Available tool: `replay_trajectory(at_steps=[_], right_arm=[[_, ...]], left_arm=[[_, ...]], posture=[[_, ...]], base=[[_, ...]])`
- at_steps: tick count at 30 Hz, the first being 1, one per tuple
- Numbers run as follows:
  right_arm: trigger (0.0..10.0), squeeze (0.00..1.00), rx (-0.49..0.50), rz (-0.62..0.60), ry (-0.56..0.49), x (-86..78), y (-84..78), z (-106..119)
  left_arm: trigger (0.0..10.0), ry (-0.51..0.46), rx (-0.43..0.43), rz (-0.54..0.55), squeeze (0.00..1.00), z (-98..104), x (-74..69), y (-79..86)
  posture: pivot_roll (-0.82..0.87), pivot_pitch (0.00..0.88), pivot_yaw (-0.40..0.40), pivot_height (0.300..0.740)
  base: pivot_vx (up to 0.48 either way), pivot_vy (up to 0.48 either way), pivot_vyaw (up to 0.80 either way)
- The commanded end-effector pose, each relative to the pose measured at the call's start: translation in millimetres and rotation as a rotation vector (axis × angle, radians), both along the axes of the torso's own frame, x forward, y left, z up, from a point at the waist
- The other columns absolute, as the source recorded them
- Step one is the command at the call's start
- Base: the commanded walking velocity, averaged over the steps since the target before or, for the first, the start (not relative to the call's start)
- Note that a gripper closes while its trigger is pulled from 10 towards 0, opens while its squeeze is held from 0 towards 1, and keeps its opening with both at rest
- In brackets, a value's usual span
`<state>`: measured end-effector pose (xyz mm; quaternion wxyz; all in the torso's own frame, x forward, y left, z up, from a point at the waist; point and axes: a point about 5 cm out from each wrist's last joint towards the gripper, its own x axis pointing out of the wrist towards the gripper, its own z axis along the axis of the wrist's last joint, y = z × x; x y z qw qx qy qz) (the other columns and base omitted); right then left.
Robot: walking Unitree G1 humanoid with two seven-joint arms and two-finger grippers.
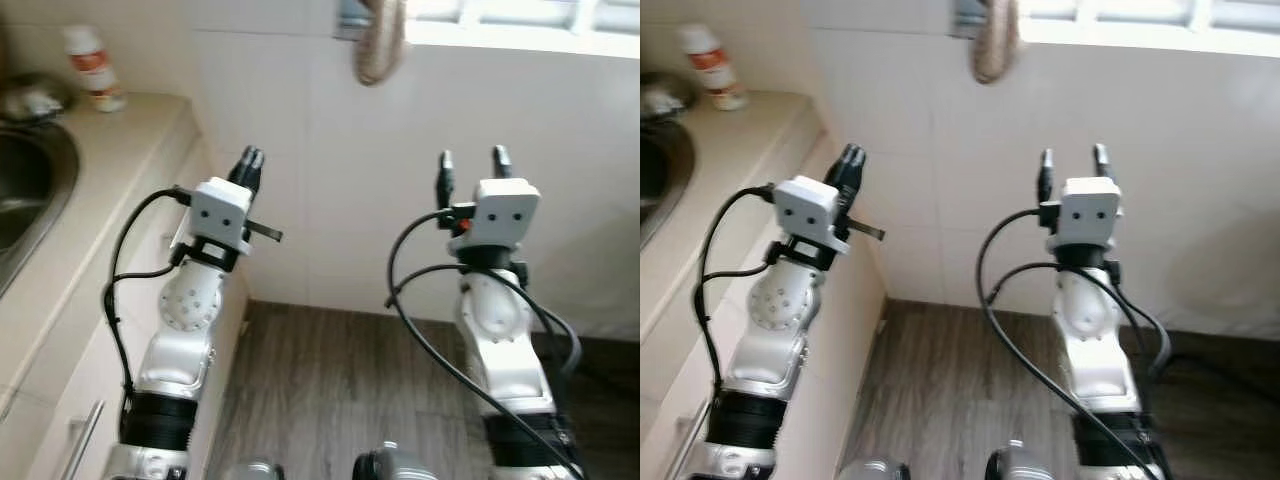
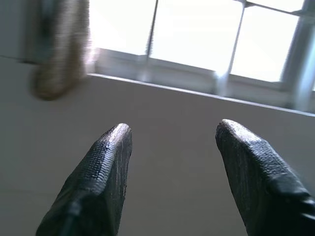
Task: Kitchen organization
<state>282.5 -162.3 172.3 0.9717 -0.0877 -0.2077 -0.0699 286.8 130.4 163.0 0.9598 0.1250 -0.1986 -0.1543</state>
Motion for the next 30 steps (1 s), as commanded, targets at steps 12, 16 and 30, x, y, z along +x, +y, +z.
replay_trajectory(at_steps=[12,16,30], right_arm=[[10.0,0.0,-0.05,-0.004,0.132,-22.9,-3.7,-25],[10.0,0.0,-0.088,0.041,0.227,-23.5,2.6,-39],[10.0,0.0,-0.082,0.055,0.389,-28.7,3.9,-64]], left_arm=[[10.0,0.209,0.094,0.031,0.0,-40,-10.3,15.1],[10.0,0.245,0.11,0.008,0.0,-45,-12.4,10.7],[10.0,0.29,0.159,-0.019,0.0,-55,-17.1,7.2]], posture=[[0.13,0.0,0.002,0.74],[0.12,0.0,0.004,0.74],[0.12,0.0,0.003,0.74]], base=[[0.0,0.0,-0.8],[0.0,0.0,-0.44],[0.0,0.0,-0.29]])
